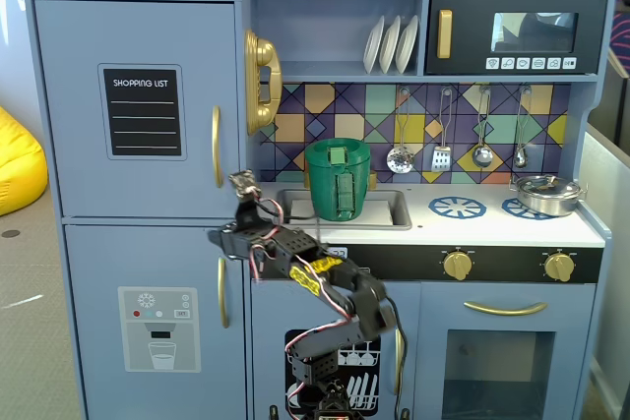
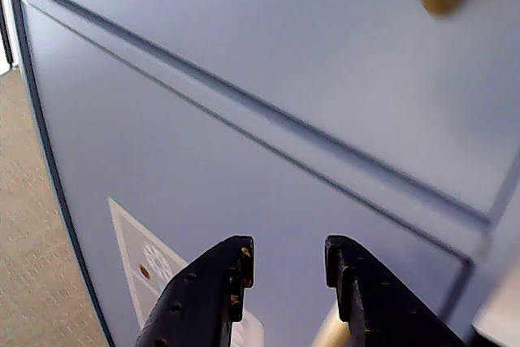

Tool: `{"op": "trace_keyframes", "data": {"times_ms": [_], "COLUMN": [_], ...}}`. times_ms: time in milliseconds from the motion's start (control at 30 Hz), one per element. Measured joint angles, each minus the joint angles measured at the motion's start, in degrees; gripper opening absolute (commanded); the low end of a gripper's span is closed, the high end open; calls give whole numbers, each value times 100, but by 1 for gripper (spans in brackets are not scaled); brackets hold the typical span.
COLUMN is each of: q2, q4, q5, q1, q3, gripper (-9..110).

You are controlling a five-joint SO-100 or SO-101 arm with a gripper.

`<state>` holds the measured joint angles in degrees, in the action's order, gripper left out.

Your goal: Close the left cabinet door

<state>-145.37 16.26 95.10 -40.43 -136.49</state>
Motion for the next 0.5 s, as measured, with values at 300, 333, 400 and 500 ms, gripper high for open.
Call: {"op": "trace_keyframes", "data": {"times_ms": [300,333,400,500], "q2": [-1292,-1415,-1652,-2004], "q4": [1670,1802,2109,2443], "q5": [-422,-457,-483,-483], "q1": [1011,1134,1362,1608], "q3": [-562,-659,-853,-1248], "gripper": [0,0,0,0]}}
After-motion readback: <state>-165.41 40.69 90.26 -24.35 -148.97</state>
